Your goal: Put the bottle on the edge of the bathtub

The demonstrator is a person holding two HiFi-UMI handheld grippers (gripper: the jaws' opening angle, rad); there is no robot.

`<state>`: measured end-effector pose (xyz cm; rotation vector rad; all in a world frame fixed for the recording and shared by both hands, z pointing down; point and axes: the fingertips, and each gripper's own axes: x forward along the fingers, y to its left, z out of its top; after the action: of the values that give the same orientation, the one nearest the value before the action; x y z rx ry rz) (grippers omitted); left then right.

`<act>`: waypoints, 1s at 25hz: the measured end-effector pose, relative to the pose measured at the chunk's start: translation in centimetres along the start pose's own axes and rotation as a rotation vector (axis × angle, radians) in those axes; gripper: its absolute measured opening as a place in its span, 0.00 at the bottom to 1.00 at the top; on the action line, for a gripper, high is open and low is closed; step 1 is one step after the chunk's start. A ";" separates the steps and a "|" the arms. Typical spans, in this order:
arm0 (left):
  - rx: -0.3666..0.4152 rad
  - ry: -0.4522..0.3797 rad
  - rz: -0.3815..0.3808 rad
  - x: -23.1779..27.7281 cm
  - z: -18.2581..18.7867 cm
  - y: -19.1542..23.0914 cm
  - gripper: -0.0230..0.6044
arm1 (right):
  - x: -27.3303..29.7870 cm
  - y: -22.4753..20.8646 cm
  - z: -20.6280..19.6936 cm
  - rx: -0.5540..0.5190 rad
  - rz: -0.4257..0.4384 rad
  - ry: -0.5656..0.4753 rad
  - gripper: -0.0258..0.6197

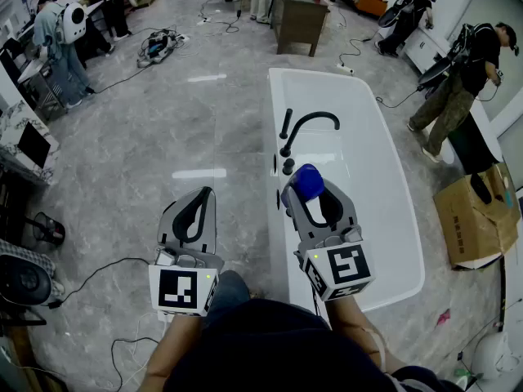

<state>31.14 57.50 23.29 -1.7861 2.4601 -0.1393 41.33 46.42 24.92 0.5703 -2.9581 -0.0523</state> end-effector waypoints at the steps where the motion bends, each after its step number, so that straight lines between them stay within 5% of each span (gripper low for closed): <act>1: -0.001 0.001 0.001 0.6 -0.1 0.0 0.07 | 0.4 -0.5 0.1 0.015 0.002 -0.009 0.29; 9: -0.019 0.010 0.000 6.5 -2.0 3.5 0.07 | 7.0 -3.4 -0.2 0.023 -0.006 -0.030 0.29; 25: -0.024 -0.048 -0.123 30.9 -3.4 19.8 0.07 | 33.3 -11.1 4.0 0.014 -0.117 -0.079 0.29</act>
<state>2.47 34.29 23.29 -1.9277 2.3299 -0.0753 14.21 23.70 24.32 0.7600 -2.9996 -0.0661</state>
